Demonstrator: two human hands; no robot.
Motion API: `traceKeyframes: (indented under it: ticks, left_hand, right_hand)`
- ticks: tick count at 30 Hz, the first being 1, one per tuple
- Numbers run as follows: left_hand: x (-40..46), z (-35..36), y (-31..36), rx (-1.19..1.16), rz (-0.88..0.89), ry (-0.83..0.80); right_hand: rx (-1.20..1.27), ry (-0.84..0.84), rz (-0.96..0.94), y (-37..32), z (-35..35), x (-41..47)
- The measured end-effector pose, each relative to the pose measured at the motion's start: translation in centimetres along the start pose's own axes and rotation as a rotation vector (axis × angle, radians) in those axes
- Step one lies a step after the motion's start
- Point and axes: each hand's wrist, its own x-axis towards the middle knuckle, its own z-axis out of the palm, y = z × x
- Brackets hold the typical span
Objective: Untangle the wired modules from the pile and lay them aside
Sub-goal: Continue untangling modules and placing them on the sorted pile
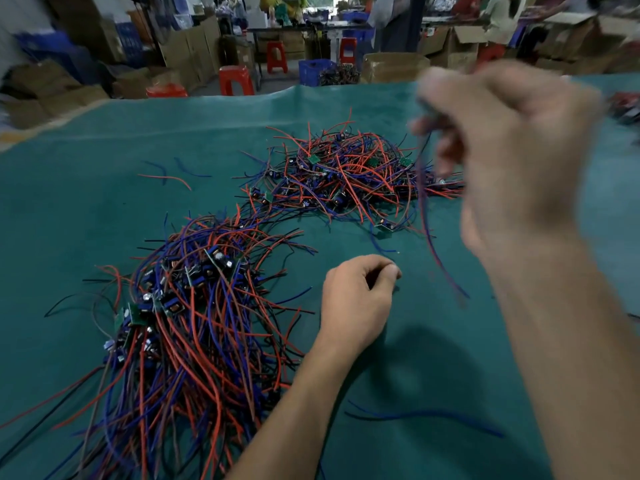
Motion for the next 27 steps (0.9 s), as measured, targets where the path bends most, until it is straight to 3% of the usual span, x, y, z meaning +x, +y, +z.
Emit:
traceKeyframes:
  ticks: [5,7,10,13,19,23,27]
  left_hand:
    - [-0.2,-0.3,0.4,-0.027,0.004,0.077]
    - [0.1,-0.3,0.3,-0.041,-0.022,0.067]
    - [0.2,-0.4,0.3,-0.081,-0.057,0.065]
    - [0.1,-0.4,0.3,-0.050,-0.017,0.091]
    - [0.4,-0.2,0.0,-0.070,-0.057,0.107]
    - [0.6,0.0,-0.4,-0.177,-0.076,0.153]
    - [0.5,0.1,0.0,-0.339,-0.146,0.129]
  right_hand:
    - [-0.424,-0.815,0.146,0.1,7.9,0.3]
    - [-0.753,-0.921,0.139,2.9,8.1,0.9]
    - [-1.144,-0.758,0.183,7.8,5.0,1.5]
    - [-1.293,-0.692,0.282,11.7,1.0,0.5]
    - [-1.020,-0.508,0.321,14.2,-2.9,-1.0]
    - [-0.650,-0.341,0.354,12.1,-4.0,-3.1]
    - [-0.441,-0.337,0.283,9.5,-4.1,-5.3]
